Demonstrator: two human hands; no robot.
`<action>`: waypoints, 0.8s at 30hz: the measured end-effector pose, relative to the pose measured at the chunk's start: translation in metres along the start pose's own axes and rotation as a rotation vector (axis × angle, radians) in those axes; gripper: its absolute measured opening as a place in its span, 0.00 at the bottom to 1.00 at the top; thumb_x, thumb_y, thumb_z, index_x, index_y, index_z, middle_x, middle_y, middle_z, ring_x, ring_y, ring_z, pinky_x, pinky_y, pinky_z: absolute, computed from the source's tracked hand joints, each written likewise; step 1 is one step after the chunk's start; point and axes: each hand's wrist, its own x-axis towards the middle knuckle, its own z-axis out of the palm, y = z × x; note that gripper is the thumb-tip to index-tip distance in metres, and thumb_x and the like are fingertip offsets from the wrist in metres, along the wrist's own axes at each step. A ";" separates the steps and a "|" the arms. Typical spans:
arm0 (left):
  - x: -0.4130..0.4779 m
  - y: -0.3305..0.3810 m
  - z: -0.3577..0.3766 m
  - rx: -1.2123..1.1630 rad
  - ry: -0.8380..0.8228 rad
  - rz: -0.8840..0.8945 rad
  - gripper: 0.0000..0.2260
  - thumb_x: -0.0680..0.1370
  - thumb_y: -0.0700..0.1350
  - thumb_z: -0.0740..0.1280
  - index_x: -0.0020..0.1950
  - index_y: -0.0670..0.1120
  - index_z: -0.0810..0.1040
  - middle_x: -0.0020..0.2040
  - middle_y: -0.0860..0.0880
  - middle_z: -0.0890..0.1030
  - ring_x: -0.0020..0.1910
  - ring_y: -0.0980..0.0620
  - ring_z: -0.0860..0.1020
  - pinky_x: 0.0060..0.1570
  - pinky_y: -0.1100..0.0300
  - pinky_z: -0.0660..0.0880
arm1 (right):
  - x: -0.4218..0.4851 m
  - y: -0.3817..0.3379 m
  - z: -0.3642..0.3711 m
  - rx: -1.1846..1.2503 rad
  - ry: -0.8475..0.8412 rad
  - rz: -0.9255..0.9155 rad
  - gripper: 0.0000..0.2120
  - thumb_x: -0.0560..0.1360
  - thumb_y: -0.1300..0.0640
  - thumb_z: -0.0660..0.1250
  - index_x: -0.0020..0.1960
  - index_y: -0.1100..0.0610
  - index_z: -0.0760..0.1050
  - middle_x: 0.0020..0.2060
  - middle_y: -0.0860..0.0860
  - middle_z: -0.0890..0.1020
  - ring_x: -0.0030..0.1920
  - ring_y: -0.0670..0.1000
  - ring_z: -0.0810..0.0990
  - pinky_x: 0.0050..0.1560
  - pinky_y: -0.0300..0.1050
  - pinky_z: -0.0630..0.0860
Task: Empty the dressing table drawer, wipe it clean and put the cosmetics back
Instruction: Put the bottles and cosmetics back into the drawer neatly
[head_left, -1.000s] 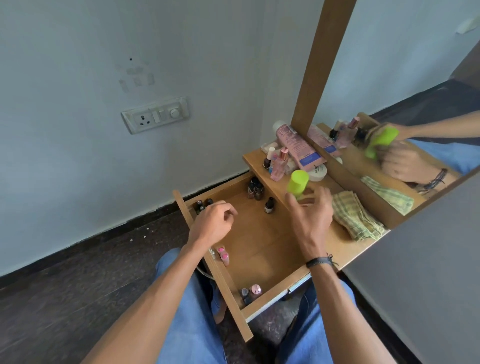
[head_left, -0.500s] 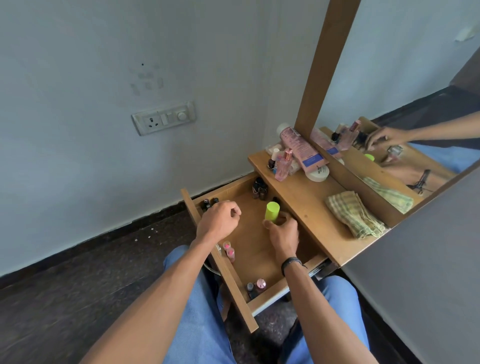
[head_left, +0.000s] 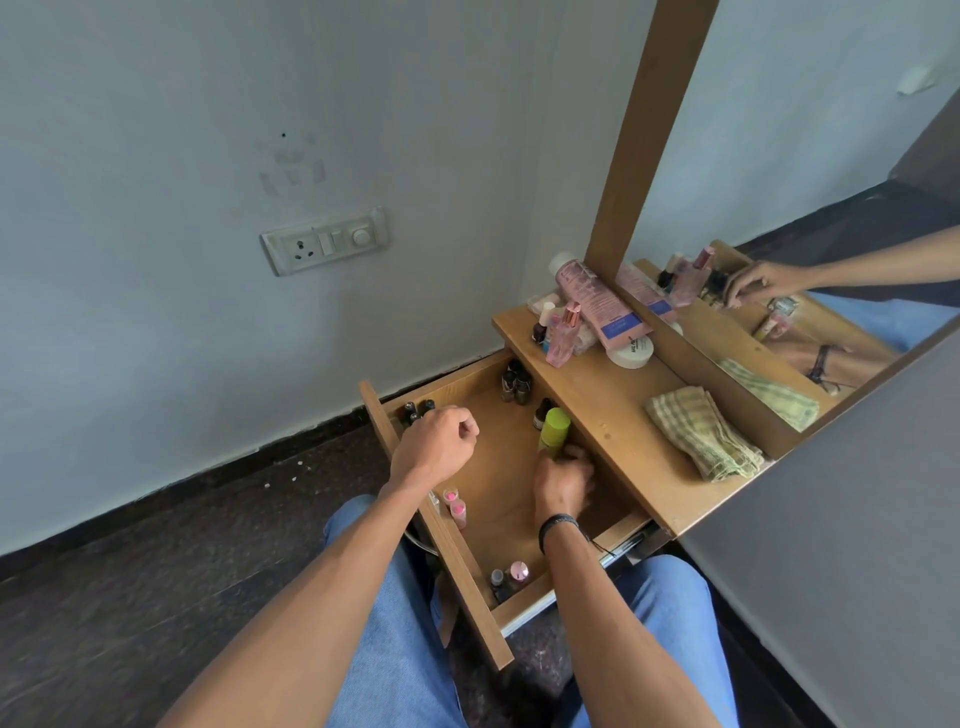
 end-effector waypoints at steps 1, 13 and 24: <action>0.000 0.000 0.000 0.000 -0.001 -0.001 0.07 0.80 0.44 0.65 0.50 0.51 0.83 0.54 0.57 0.83 0.31 0.63 0.73 0.29 0.67 0.64 | 0.001 0.001 -0.001 0.047 0.011 0.039 0.17 0.78 0.52 0.70 0.65 0.54 0.75 0.61 0.57 0.78 0.66 0.60 0.75 0.67 0.53 0.70; 0.001 -0.002 0.001 0.001 -0.002 -0.006 0.06 0.80 0.44 0.65 0.50 0.52 0.83 0.54 0.56 0.83 0.37 0.58 0.79 0.35 0.62 0.74 | -0.024 -0.011 -0.003 0.030 -0.085 -0.171 0.10 0.77 0.47 0.72 0.41 0.52 0.79 0.39 0.50 0.84 0.41 0.52 0.83 0.50 0.52 0.82; 0.000 -0.002 0.002 -0.047 0.047 -0.018 0.08 0.78 0.39 0.66 0.50 0.50 0.82 0.54 0.55 0.83 0.41 0.57 0.80 0.40 0.59 0.80 | 0.021 -0.113 -0.031 -0.059 -0.026 -0.592 0.35 0.67 0.40 0.77 0.69 0.47 0.68 0.62 0.49 0.73 0.58 0.50 0.76 0.56 0.49 0.75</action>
